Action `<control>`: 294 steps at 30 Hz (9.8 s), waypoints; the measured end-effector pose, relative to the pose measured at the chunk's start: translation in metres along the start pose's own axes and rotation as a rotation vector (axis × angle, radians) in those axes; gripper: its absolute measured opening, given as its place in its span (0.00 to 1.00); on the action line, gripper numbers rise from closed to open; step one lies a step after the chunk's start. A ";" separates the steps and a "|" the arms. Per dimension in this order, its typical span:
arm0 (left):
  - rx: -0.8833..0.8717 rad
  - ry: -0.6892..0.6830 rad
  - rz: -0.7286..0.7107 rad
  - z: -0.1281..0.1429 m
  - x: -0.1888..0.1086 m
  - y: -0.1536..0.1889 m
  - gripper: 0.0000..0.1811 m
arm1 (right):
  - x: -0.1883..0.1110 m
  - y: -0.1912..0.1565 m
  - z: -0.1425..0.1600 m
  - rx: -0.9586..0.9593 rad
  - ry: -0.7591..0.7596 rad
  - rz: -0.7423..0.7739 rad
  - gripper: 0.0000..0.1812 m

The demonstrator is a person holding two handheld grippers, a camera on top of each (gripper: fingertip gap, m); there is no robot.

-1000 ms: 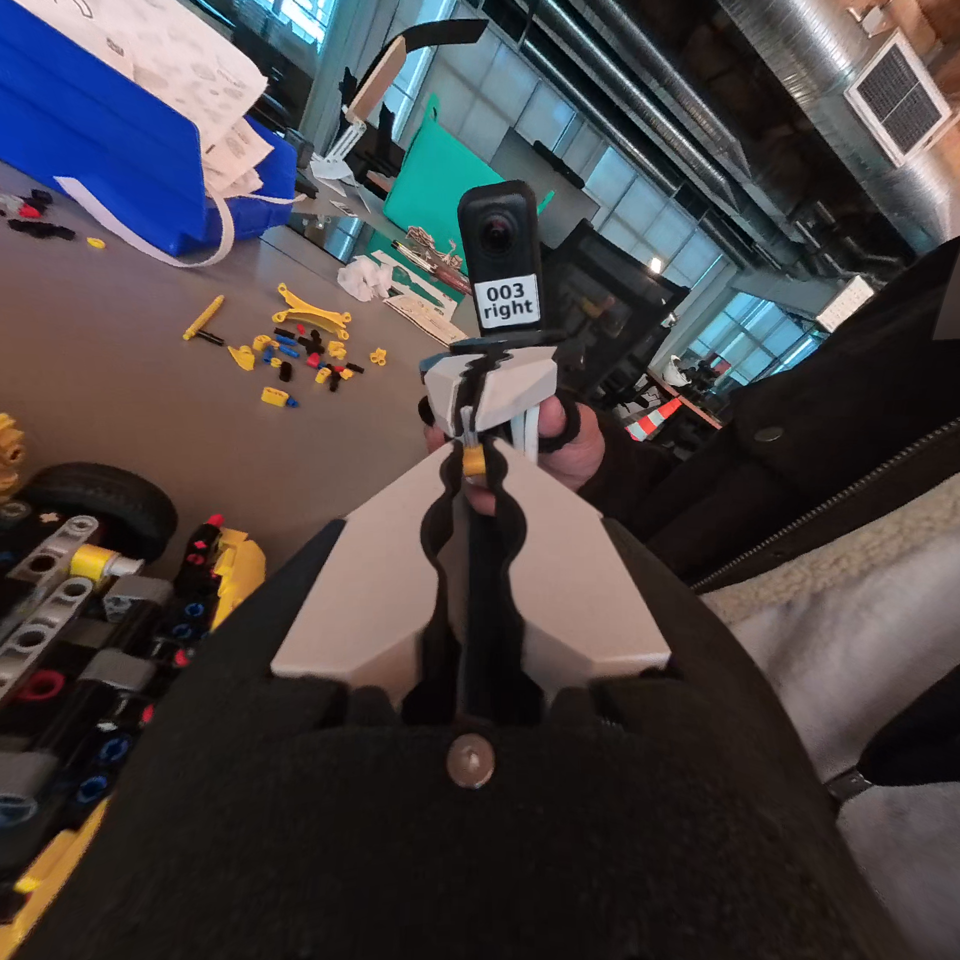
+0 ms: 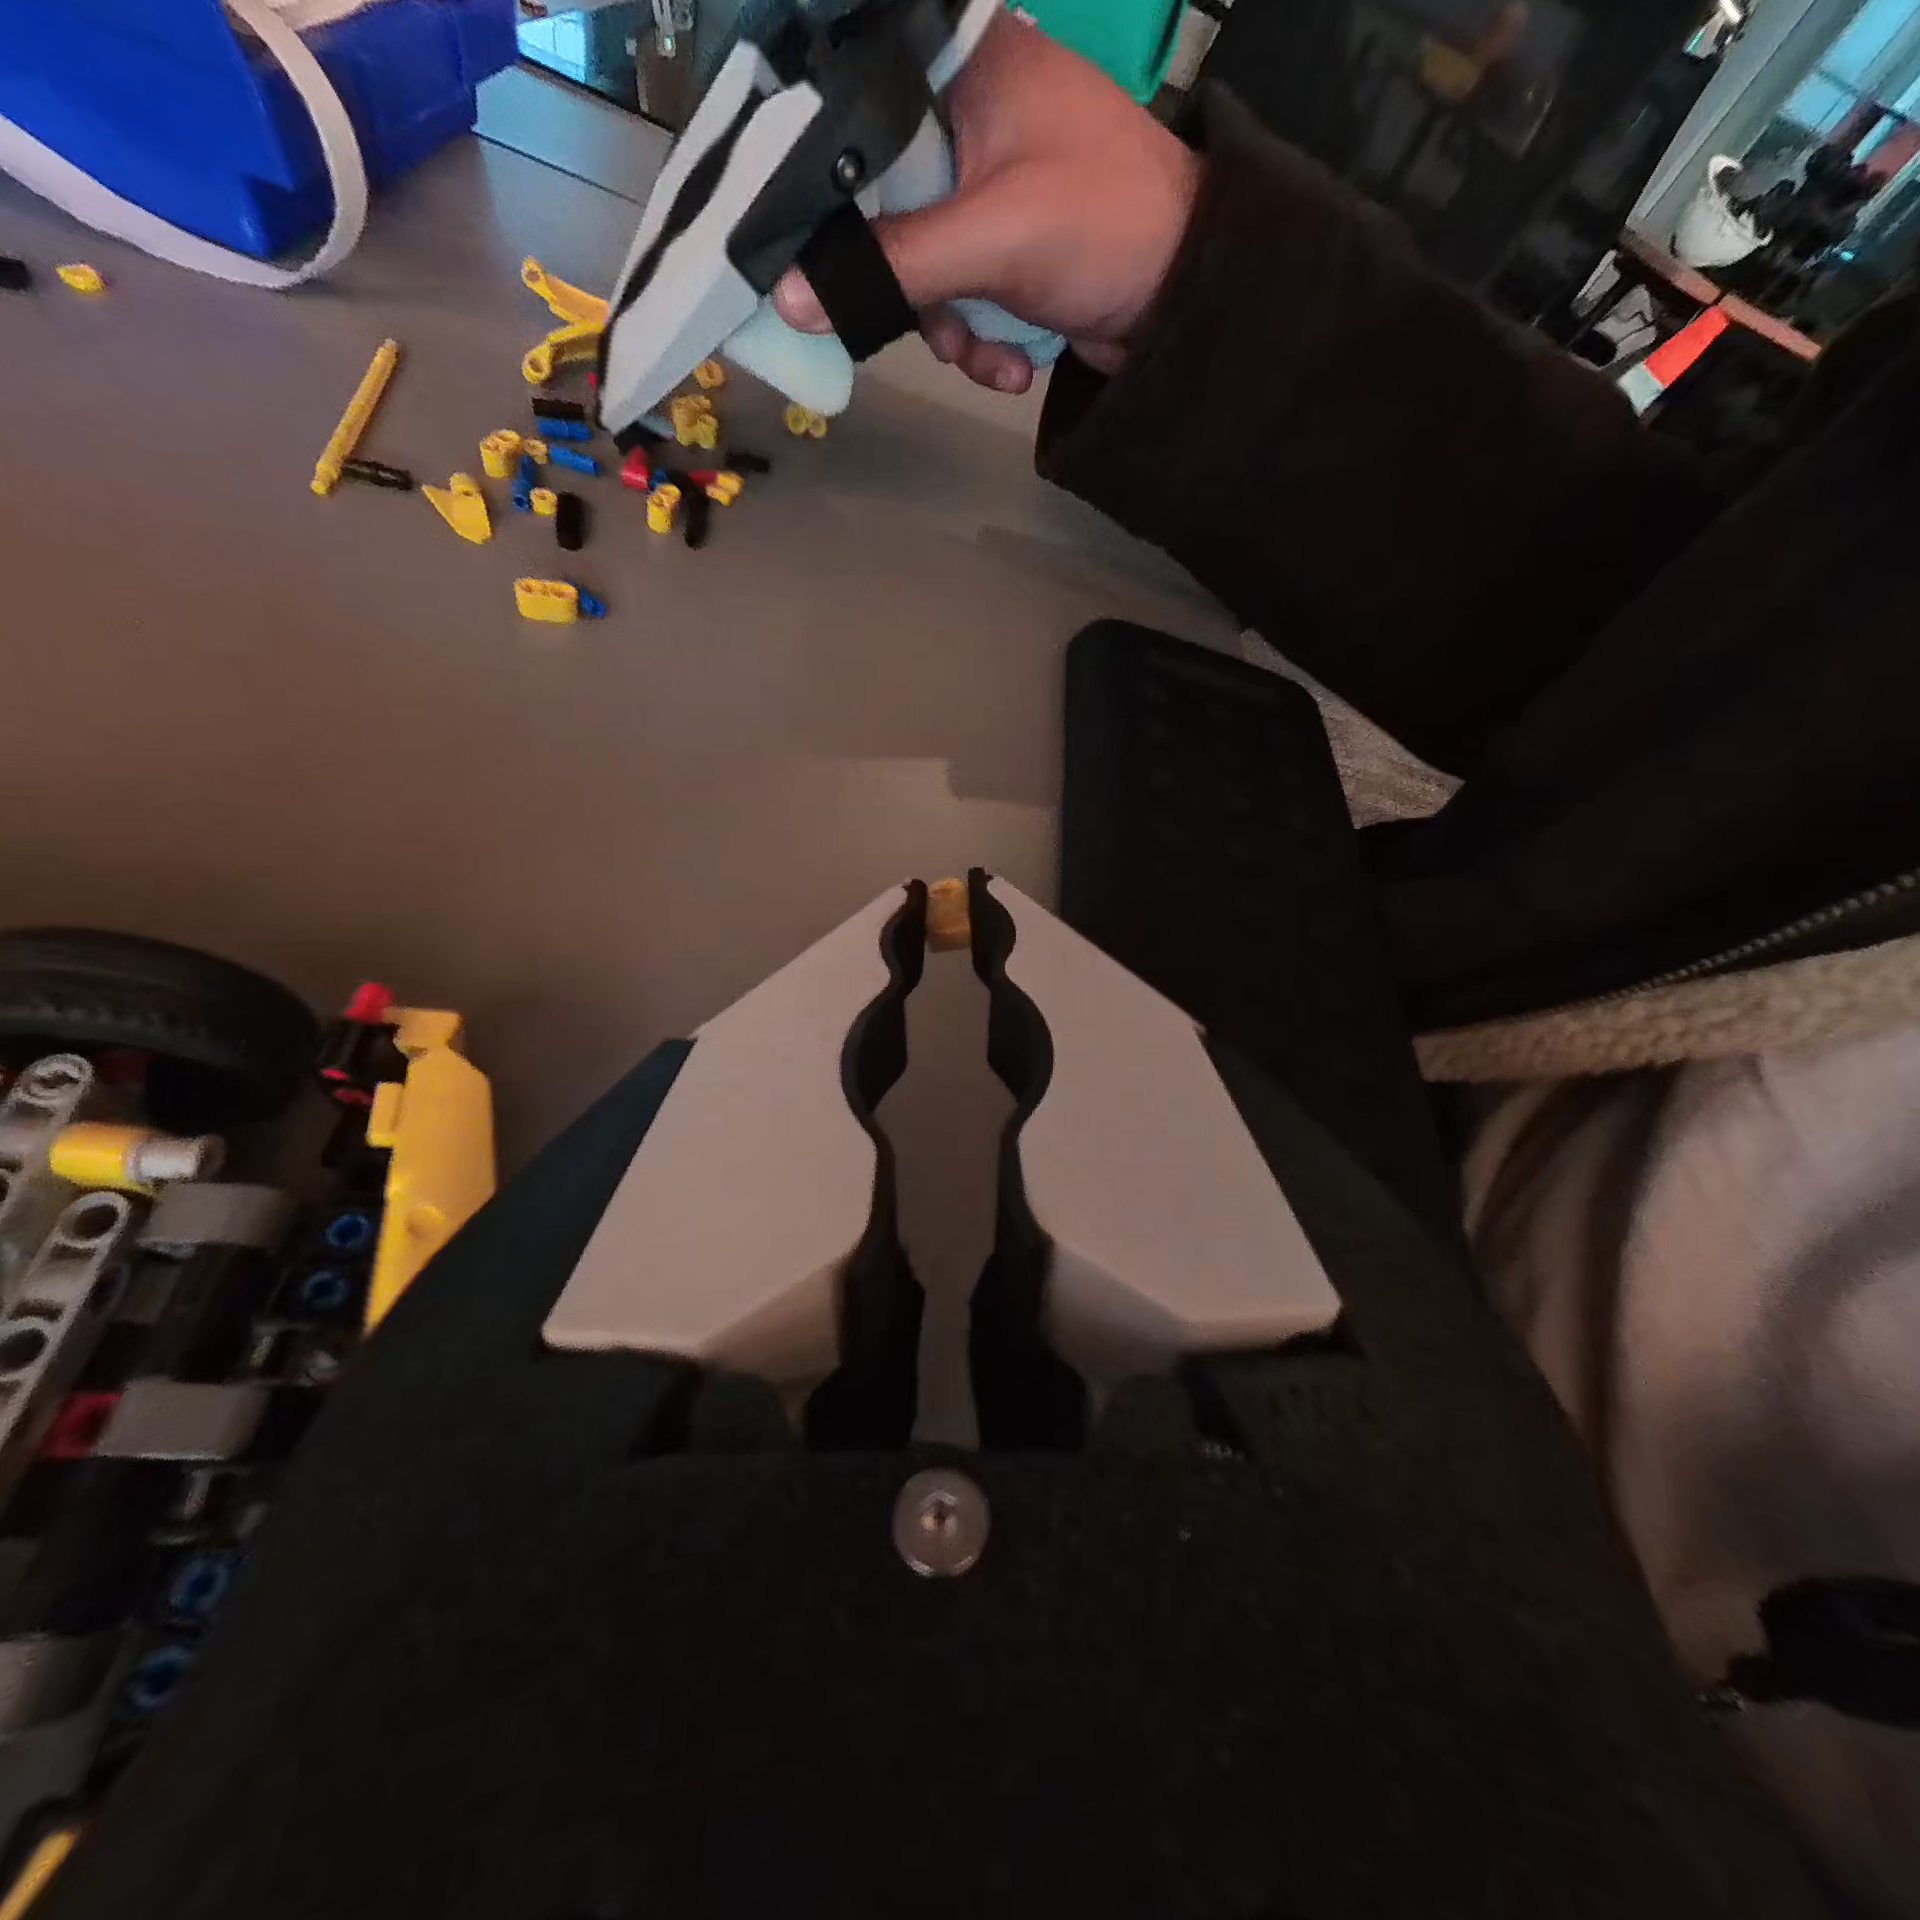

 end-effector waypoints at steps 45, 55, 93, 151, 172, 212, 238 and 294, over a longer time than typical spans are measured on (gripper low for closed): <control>-0.314 -0.163 -0.638 0.086 -0.205 -0.051 0.23 | -0.031 -0.123 0.009 -0.303 0.685 -0.182 0.36; -0.421 -0.104 -0.496 0.107 -0.176 -0.075 0.22 | 0.024 -0.233 -0.064 -0.451 0.585 -0.442 0.35; -0.132 0.557 -0.002 0.026 -0.178 -0.067 0.17 | 0.040 -0.232 -0.154 -0.368 0.497 -1.048 0.08; -0.106 0.587 -0.074 0.024 -0.171 -0.058 0.19 | 0.048 -0.222 -0.152 -0.334 0.512 -1.103 0.06; -0.161 0.791 0.168 0.030 -0.193 -0.060 0.04 | 0.023 -0.238 -0.132 -0.686 0.854 -0.618 0.16; -0.262 0.889 0.095 0.027 -0.170 -0.052 0.03 | 0.032 -0.234 -0.144 -0.400 0.688 -1.000 0.01; -0.574 0.431 -0.214 0.076 -0.179 -0.074 0.03 | 0.027 -0.209 -0.086 -0.564 0.505 -0.726 0.01; 0.022 0.459 0.106 0.040 -0.143 -0.006 0.04 | 0.013 -0.236 -0.077 -0.431 0.490 -1.124 0.15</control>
Point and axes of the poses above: each gripper's, where its closed fingertips meet, x out along the fingers, z out of its underside, y = z × x across the jaws, the point moved 10 cm from there along -x, back along the fingers, and after that the axes turned 10 degrees about -y, right-handed, at the moved point
